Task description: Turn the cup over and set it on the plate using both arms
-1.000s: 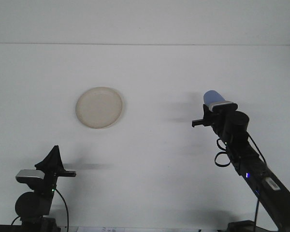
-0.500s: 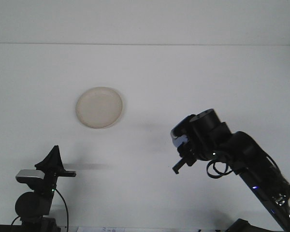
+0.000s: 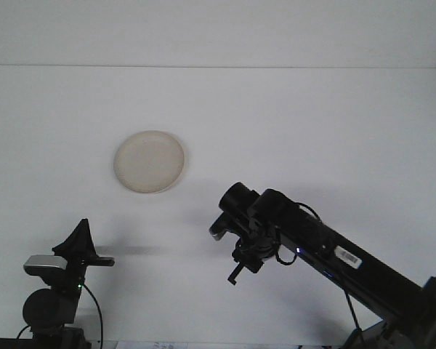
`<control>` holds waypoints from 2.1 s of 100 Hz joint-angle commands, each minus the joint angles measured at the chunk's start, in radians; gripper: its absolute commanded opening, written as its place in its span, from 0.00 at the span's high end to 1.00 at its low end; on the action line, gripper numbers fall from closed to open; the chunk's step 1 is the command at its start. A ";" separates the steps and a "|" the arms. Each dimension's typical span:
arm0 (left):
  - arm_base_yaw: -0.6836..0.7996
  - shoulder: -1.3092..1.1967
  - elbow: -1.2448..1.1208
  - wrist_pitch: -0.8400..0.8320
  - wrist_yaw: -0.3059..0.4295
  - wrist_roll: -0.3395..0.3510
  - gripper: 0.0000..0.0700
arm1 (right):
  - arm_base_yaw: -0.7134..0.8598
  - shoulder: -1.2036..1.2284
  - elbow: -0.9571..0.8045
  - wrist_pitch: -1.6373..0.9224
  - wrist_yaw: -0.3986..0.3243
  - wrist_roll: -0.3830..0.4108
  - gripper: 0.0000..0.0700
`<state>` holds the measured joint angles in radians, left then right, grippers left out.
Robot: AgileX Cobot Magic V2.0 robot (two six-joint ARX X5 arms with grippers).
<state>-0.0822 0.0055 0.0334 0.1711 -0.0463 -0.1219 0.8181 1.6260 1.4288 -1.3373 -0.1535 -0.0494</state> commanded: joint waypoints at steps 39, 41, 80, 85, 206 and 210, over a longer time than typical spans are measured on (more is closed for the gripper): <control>0.002 -0.001 -0.018 0.010 0.004 -0.003 0.98 | 0.056 0.111 0.014 0.044 -0.016 -0.053 0.99; 0.002 -0.001 -0.018 0.010 0.004 -0.003 0.98 | 0.056 0.111 0.014 0.049 -0.016 -0.053 0.98; 0.002 -0.001 -0.018 0.010 0.004 -0.003 0.98 | 0.064 0.111 0.019 0.058 -0.032 -0.054 0.58; 0.002 -0.001 -0.018 0.010 0.004 -0.003 0.98 | 0.064 0.109 0.028 0.043 -0.032 -0.054 0.52; 0.002 -0.001 -0.018 0.010 0.004 -0.003 0.98 | -0.664 -0.738 -0.379 0.574 0.137 0.058 0.30; 0.002 -0.001 -0.018 0.010 0.004 -0.003 0.98 | -0.682 -0.782 -0.432 0.607 0.137 0.076 0.30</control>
<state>-0.0822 0.0055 0.0334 0.1711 -0.0463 -0.1219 0.1528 0.8917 1.0534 -0.7792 -0.0208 -0.0208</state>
